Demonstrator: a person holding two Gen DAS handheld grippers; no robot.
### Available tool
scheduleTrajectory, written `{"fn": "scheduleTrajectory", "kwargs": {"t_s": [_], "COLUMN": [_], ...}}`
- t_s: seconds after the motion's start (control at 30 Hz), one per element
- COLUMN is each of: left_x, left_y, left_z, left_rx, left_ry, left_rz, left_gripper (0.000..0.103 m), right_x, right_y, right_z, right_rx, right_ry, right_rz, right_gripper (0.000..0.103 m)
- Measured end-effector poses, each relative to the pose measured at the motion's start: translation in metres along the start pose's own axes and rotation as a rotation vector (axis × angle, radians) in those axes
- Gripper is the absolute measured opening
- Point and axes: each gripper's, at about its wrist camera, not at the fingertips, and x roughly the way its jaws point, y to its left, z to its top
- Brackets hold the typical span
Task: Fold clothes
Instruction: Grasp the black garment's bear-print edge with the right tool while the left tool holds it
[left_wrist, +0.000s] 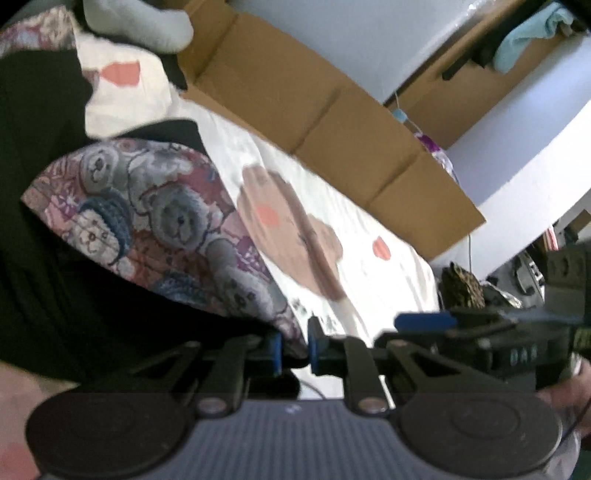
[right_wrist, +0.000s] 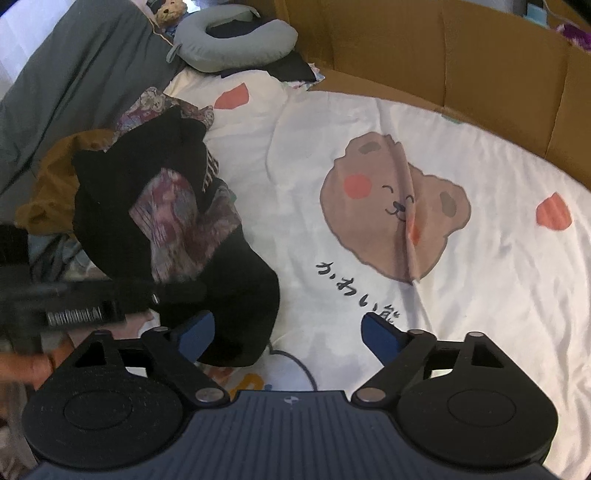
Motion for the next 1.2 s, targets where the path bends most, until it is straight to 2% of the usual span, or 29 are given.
{"fn": "scheduleTrajectory", "kwargs": {"t_s": [0.2, 0.33, 0.4, 0.53, 0.57, 0.7, 0.83, 0.9, 0.97, 1.07, 1.2], "left_x": [0.013, 0.016, 0.02, 0.027, 0.026, 0.018, 0.013, 0.012, 0.011, 0.015, 0.02], "left_y": [0.009, 0.004, -0.003, -0.019, -0.019, -0.016, -0.008, -0.002, 0.004, 0.01, 0.023], "left_z": [-0.011, -0.018, -0.023, -0.029, -0.031, -0.029, -0.023, -0.021, -0.02, -0.019, -0.025], "left_rx": [-0.03, -0.03, -0.011, 0.066, 0.074, 0.095, 0.064, 0.029, -0.005, -0.064, -0.13], "left_ry": [0.061, 0.084, 0.101, 0.123, 0.132, 0.121, 0.087, 0.072, 0.055, 0.024, 0.017], "left_rz": [-0.025, -0.075, -0.114, -0.153, -0.15, -0.105, -0.036, -0.015, -0.017, -0.059, -0.103], "left_gripper": [0.014, 0.013, 0.003, 0.002, 0.002, 0.002, 0.016, 0.036, 0.048, 0.054, 0.052], "right_x": [0.008, 0.018, 0.024, 0.034, 0.036, 0.036, 0.034, 0.032, 0.028, 0.026, 0.03], "right_y": [-0.004, -0.003, -0.001, 0.002, 0.003, 0.002, -0.01, -0.016, -0.022, -0.031, -0.038], "right_z": [-0.003, -0.006, -0.008, -0.011, -0.011, -0.01, -0.005, -0.003, -0.001, 0.001, -0.002], "right_rx": [0.086, 0.129, 0.145, 0.166, 0.167, 0.17, 0.214, 0.24, 0.257, 0.292, 0.334], "right_ry": [0.036, 0.062, 0.079, 0.11, 0.113, 0.105, 0.089, 0.079, 0.064, 0.054, 0.061], "right_rz": [0.08, 0.134, 0.158, 0.196, 0.195, 0.189, 0.184, 0.184, 0.182, 0.176, 0.172], "right_gripper": [0.082, 0.078, 0.075, 0.067, 0.065, 0.065, 0.065, 0.065, 0.065, 0.065, 0.065]}}
